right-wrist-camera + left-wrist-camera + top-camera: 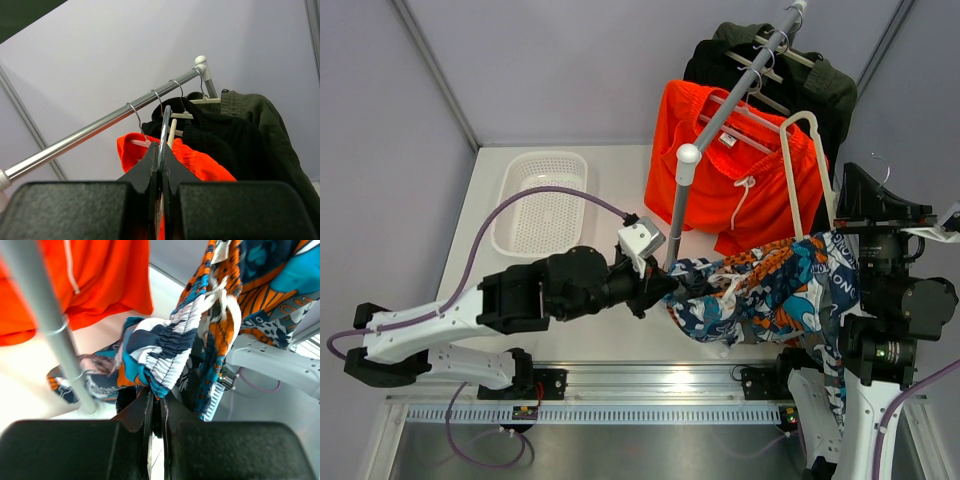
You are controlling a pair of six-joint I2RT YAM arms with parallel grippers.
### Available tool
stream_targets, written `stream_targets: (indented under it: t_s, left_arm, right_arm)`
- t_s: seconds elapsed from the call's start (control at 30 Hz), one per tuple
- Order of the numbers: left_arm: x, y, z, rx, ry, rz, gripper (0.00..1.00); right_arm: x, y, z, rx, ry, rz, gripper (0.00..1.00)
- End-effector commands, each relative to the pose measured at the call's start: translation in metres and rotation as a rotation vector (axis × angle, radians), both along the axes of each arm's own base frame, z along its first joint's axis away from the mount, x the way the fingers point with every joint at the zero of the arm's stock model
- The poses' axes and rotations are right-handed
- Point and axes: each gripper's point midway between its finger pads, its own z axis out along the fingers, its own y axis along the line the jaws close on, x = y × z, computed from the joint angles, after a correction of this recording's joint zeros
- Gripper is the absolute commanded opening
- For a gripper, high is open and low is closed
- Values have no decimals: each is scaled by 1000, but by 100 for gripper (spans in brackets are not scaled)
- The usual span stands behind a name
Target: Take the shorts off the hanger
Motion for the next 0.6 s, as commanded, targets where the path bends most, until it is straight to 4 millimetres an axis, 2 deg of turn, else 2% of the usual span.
stream_targets:
  t_s: [0.0, 0.1, 0.2, 0.3, 0.43, 0.57]
  left_arm:
    - [7, 38, 24, -69, -14, 87, 5]
    - [5, 50, 30, -94, -10, 90, 5]
    - [-1, 50, 31, -107, 5, 58, 5]
    - [-12, 38, 17, -74, 33, -10, 5]
    - [-19, 11, -7, 12, 75, -71, 5]
    - [-22, -9, -9, 17, 78, -107, 7]
  right_arm:
    - [1, -14, 22, 50, -94, -57, 0]
    - [6, -13, 26, 69, -114, -38, 0]
    - [9, -13, 34, 101, -144, -18, 0]
    - [15, -16, 40, 129, -165, -16, 0]
    - [20, -15, 45, 136, -184, 3, 0]
    - [23, -15, 48, 90, -204, -13, 0]
